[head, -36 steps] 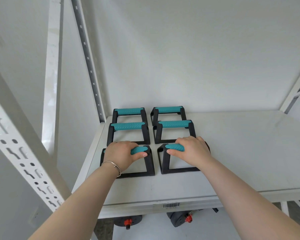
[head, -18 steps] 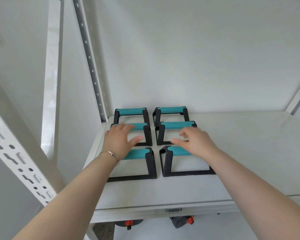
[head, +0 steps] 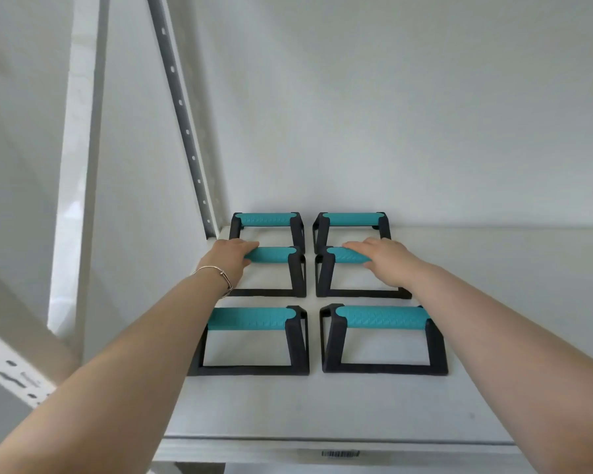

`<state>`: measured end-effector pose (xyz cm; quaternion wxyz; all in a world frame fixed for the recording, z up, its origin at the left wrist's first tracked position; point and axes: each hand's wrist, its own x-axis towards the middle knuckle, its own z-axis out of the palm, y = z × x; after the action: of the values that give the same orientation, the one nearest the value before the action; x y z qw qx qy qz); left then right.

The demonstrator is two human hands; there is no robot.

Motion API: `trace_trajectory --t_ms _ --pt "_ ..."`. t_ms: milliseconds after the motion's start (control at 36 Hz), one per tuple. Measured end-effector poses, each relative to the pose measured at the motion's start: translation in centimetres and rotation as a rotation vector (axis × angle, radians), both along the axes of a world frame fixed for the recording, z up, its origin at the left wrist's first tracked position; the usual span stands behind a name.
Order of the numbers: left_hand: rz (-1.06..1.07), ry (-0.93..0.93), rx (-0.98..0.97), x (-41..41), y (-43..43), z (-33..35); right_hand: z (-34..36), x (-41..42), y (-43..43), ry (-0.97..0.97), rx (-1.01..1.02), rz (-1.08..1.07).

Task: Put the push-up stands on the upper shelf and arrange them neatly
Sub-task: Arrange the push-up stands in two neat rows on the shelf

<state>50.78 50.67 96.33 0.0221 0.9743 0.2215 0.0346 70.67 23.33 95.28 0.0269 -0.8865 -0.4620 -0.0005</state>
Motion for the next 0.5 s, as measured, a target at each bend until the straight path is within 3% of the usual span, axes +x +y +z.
trace_trajectory --t_ms 500 --pt "0.017 -0.025 0.045 0.54 0.45 -0.62 -0.49 0.25 -0.46 0.024 0.065 0.027"
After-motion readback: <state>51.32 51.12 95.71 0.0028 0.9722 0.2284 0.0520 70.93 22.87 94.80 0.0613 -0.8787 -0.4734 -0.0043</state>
